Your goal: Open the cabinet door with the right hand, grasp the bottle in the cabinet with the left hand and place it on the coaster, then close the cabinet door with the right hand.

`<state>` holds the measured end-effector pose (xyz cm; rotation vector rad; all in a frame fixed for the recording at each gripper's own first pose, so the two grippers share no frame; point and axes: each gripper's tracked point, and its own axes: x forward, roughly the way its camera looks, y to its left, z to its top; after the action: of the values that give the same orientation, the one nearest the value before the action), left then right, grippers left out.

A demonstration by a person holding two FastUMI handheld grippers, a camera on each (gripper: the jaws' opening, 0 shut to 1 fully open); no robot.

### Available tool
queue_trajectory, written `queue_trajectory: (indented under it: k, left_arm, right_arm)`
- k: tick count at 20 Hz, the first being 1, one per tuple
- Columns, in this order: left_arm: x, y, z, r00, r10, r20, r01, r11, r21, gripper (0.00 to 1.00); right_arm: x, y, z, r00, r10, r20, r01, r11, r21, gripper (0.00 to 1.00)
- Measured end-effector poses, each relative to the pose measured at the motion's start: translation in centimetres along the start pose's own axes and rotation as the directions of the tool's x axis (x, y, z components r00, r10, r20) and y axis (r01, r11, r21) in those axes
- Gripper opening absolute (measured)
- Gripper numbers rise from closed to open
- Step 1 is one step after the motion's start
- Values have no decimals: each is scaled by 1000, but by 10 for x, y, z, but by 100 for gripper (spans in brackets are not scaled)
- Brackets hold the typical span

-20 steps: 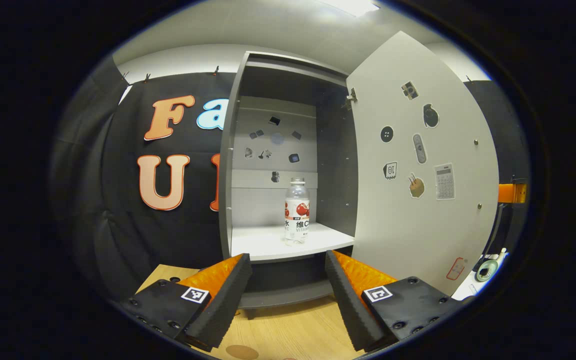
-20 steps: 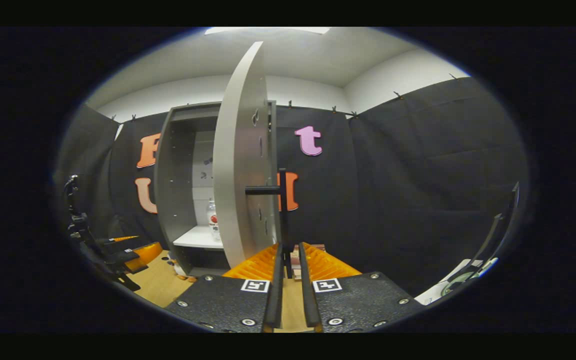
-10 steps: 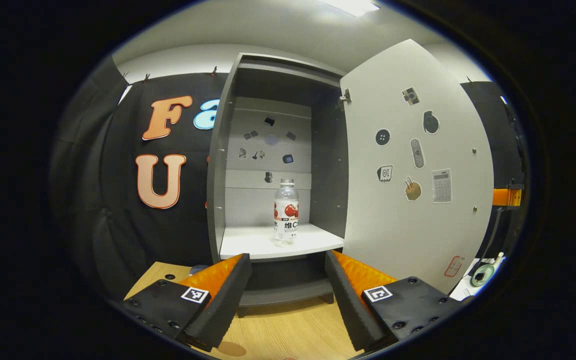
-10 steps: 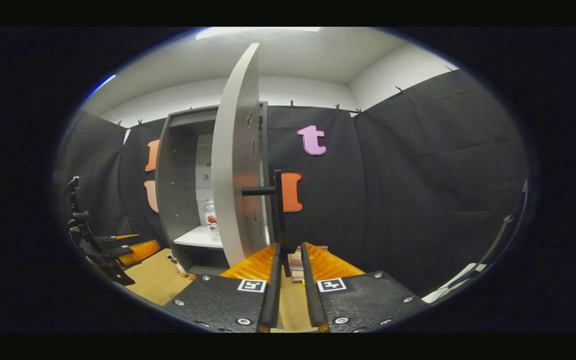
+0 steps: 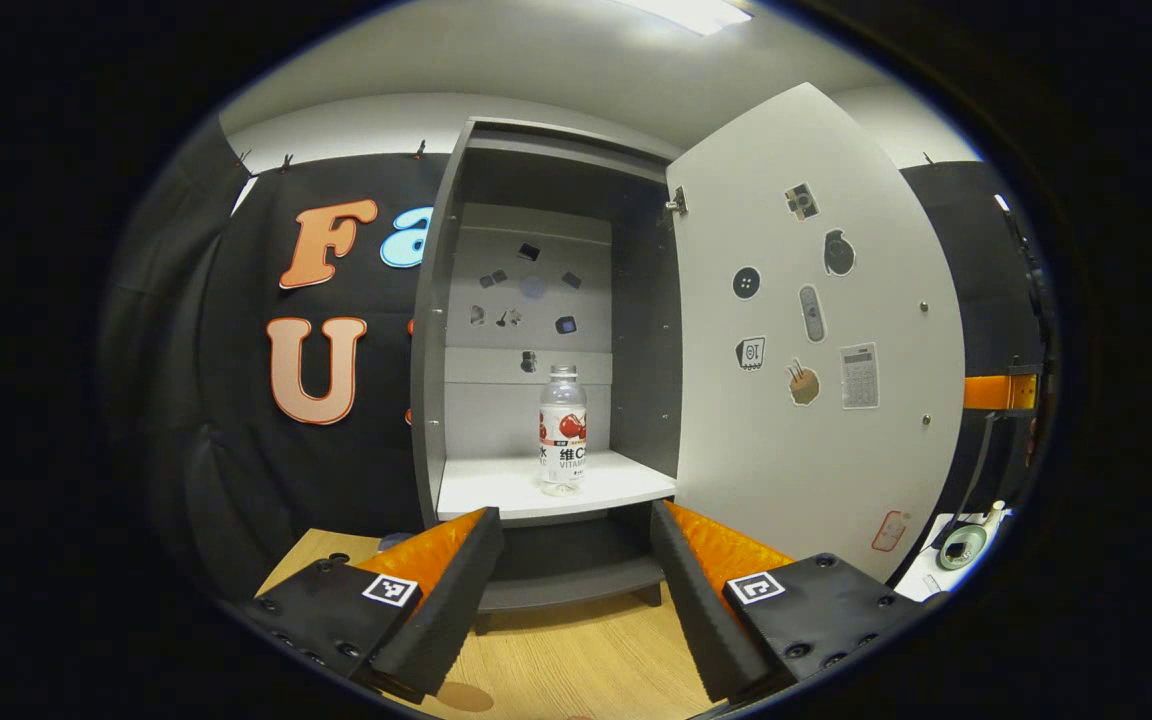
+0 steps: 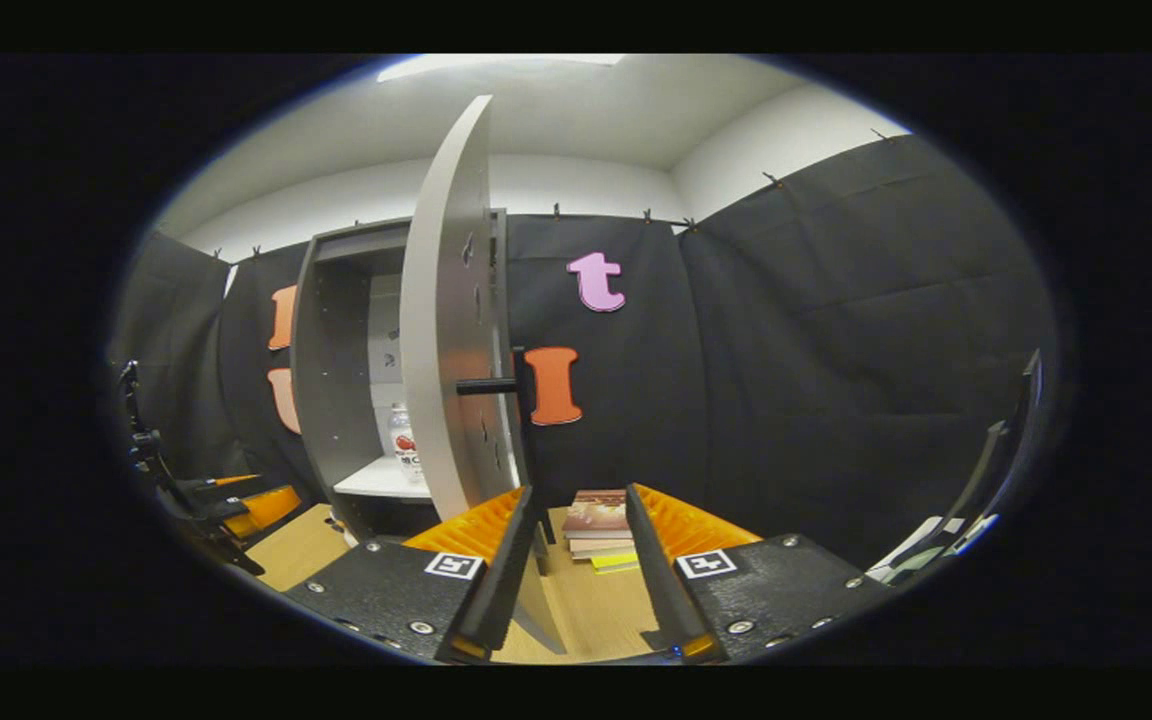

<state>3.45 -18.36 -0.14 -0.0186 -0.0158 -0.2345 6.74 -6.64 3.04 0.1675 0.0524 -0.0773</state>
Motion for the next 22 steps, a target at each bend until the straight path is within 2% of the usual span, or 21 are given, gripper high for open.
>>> queue_trajectory:
  k: [4,5,7,13,14,18,20,22]
  left_arm:
    - [2,3,2,1000,-16,7,16,1000,-2,97]
    - [3,4,2,1000,-19,9,19,1000,-3,97]
    - [6,8,0,1000,-29,6,29,1000,-7,96]
    - [18,25,-9,999,-39,-8,39,999,-19,99]
    - [19,27,-10,999,-40,-10,40,999,-21,96]
    - [32,49,-11,999,-33,-14,33,999,-19,96]
    - [40,61,-11,1000,-27,-16,27,999,-18,96]
    - [49,68,-9,1000,-21,-12,20,1000,-20,96]
  right_arm:
    - [-12,-6,8,998,-50,32,49,999,24,70]
    - [-15,-7,8,997,-64,38,62,997,34,84]
    - [-21,-6,10,995,-86,49,84,995,48,90]
    - [-39,30,19,994,-85,66,84,996,19,95]
    - [-37,41,20,995,-77,71,76,997,7,95]
    - [-32,82,24,995,-49,87,51,999,-15,95]
    - [-26,114,25,995,-2,99,3,1000,-11,95]
    - [-21,111,23,993,-66,101,73,995,-66,96]
